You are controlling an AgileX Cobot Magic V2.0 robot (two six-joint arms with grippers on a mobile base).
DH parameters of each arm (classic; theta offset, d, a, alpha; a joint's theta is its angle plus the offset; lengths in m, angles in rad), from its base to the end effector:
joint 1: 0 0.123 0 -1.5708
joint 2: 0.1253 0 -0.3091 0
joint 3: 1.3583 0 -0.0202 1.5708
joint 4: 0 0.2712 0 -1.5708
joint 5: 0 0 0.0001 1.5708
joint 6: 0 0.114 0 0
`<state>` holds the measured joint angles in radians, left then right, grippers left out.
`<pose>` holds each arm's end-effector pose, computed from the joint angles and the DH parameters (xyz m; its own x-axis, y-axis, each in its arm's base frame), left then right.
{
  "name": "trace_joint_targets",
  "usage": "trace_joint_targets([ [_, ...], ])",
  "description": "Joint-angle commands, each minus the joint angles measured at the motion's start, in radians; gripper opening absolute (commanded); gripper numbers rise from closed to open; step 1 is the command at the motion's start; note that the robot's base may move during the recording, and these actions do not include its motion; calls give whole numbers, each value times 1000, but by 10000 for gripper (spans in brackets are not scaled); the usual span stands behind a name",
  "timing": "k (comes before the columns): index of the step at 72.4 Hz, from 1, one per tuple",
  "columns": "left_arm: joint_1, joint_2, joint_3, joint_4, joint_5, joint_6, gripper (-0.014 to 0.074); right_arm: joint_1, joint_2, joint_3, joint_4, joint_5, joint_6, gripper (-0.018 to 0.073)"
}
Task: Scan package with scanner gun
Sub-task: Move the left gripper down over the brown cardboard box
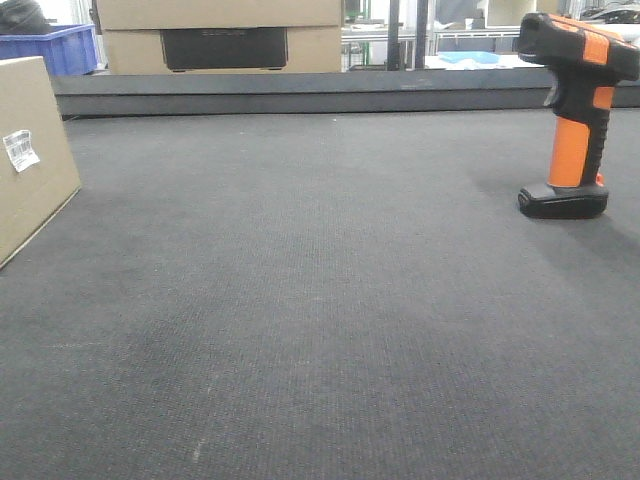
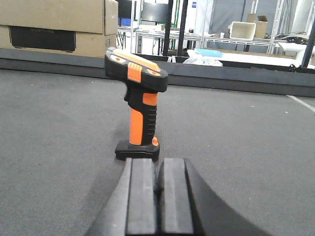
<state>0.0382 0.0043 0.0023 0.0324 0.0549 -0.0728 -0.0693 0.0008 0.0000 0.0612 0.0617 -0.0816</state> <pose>0.0761 0.0031 0.2077 0.0273 -0.0394 -0.9988 -0.0389 0.9984 -0.0405 0.0756 -0.0048 0.2081 0.0234 -0.0222 -0.9995 0.0660 0.9976 -0.0206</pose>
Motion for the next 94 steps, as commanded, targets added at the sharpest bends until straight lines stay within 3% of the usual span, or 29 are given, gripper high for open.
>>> trace_joint_targets([
  [1,0,-4,-2,0,-19,1,-111,-1,-1,0,-1,-17,1,-162],
  [20,-1,-4,-2,0,-24,1,-111,-1,-1,0,-1,-17,1,-162],
  [30,-1,-4,-2,-10,-117,1,-111,-1,-1,0,-1,-17,1,-162],
  [46,-1,29,-208,-1,114,1,-111,-1,-1,0,-1,-17,1,-162],
  [56,-1,169,-358,-46,212,1,-111,-1,-1,0,-1,-17,1,-162],
  [73,-1,507,-609,-46,318,3,-111,-1,-1,0,-1,-17,1,-162],
  [87,-1,745,-773,-16,329,6,-111,-1,-1,0,-1,-17,1,-162],
  [94,-1,890,-880,-32,410,6,-111,-1,-1,0,-1,-17,1,-162],
])
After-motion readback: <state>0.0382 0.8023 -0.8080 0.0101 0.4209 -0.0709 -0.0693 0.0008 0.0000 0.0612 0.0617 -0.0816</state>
